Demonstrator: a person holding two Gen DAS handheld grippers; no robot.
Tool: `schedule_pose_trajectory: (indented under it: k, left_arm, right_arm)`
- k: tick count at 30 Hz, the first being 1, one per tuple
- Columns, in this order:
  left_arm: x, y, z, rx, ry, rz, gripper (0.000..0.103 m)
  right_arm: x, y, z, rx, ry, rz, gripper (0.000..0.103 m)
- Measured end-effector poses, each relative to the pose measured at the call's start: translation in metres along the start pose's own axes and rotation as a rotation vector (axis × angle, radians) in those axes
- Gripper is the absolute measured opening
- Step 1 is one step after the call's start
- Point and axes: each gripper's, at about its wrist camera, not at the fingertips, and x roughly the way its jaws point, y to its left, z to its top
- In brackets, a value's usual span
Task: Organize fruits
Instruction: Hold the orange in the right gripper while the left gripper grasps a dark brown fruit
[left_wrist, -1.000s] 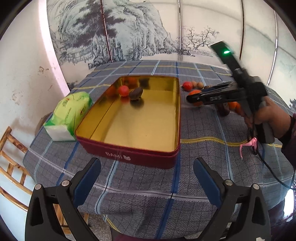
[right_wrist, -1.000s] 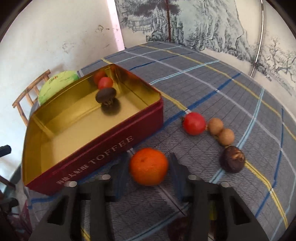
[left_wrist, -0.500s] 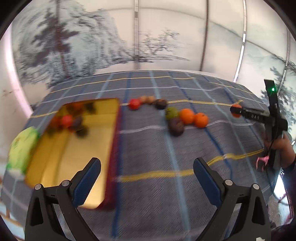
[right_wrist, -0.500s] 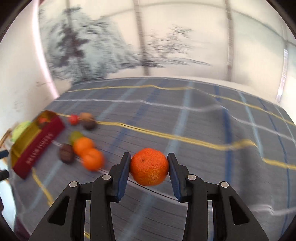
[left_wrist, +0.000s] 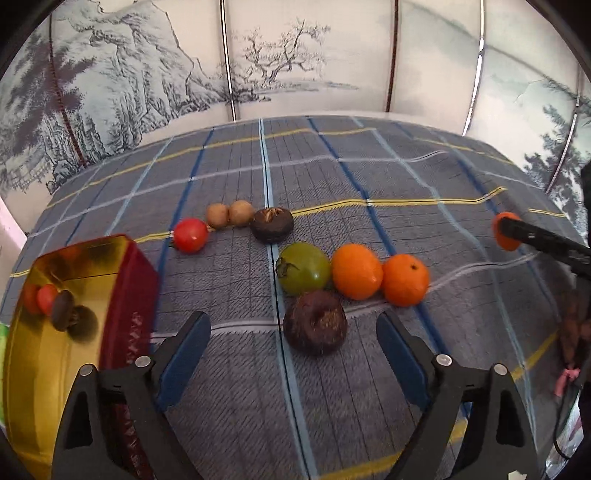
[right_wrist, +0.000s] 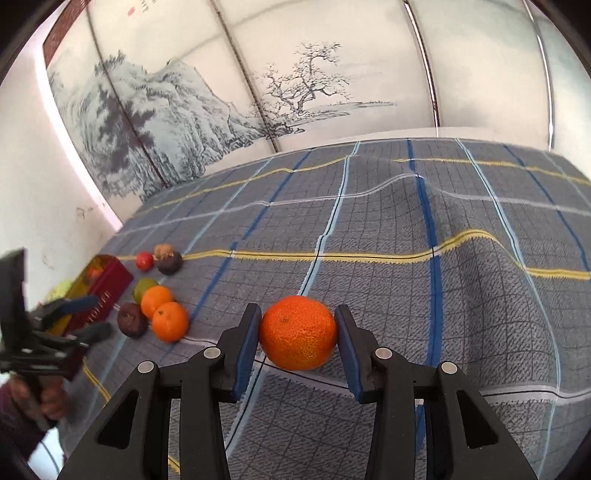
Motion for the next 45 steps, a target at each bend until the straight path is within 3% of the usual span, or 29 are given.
schedule_pose_trajectory:
  k: [2, 4, 5, 6, 12, 21, 26, 45]
  left_arm:
    - [0.009, 0.001, 0.0, 0.001, -0.015, 0.003, 0.083]
    - [0.018, 0.003, -0.001, -0.011, 0.001, 0.006, 0.063]
    - [0.022, 0.003, -0.002, -0.019, 0.014, -0.01, 0.037]
    - [0.023, 0.004, -0.002, -0.03, 0.012, -0.007, 0.035]
    - [0.018, 0.009, -0.007, -0.073, -0.023, 0.024, 0.035]
    - [0.001, 0.025, -0.009, -0.157, -0.113, -0.016, 0.035]
    - [-0.001, 0.035, -0.01, -0.206, -0.124, -0.026, 0.035]
    - [-0.008, 0.043, -0.014, -0.243, -0.152, -0.014, 0.033]
  right_arm:
    - [0.0, -0.001, -0.001, 0.007, -0.004, 0.011, 0.042]
    - [0.0, 0.001, -0.001, 0.004, -0.003, 0.014, 0.043]
    - [0.001, 0.001, -0.001, 0.003, 0.0, 0.018, 0.043]
    - [0.001, 0.001, -0.001, 0.003, 0.002, 0.019, 0.043]
    - [0.006, 0.001, -0.001, 0.013, 0.021, 0.002, 0.043]
    - [0.012, 0.003, 0.001, 0.013, 0.041, -0.03, 0.043]
    - [0.015, 0.003, 0.001, 0.016, 0.052, -0.054, 0.043]
    - [0.024, 0.007, 0.002, 0.005, 0.078, -0.1, 0.043]
